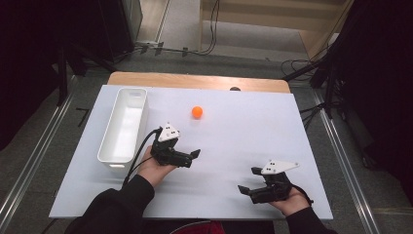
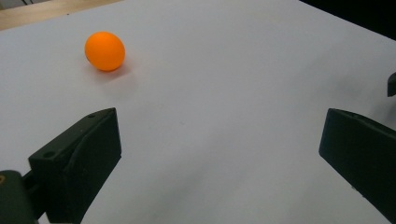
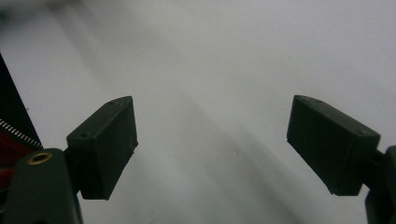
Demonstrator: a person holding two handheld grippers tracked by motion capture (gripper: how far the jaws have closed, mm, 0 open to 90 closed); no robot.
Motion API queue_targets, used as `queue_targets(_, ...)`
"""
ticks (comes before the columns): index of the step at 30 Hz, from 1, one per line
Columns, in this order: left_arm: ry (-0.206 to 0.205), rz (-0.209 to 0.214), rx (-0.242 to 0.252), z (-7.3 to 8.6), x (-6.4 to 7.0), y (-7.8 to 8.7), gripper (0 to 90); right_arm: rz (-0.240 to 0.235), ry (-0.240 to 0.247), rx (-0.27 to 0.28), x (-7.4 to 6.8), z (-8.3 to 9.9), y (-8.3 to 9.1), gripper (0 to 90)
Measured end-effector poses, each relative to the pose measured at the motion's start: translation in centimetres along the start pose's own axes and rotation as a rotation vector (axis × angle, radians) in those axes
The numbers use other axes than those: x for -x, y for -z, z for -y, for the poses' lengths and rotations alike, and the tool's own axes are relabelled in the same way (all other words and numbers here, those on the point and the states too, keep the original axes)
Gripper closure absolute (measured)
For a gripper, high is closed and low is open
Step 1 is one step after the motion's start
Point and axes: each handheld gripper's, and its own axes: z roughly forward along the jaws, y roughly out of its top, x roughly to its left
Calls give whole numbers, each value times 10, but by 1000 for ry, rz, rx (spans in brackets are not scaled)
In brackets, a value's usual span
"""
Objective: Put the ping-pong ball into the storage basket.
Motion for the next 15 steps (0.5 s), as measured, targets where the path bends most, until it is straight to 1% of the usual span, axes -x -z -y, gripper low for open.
queue_targets(5, 3, -6, 4, -1, -1, -3, 0, -1, 0, 0, 0, 0, 0, 148)
queue_targets(12, 3, -2, -4, -3, -3, -6, 0, -3, 3, 2, 0, 0, 0, 148)
queue_targets(15, 3, -5, -5, -5, -1, -7, 9, -4, 0, 0, 0, 0, 0, 148)
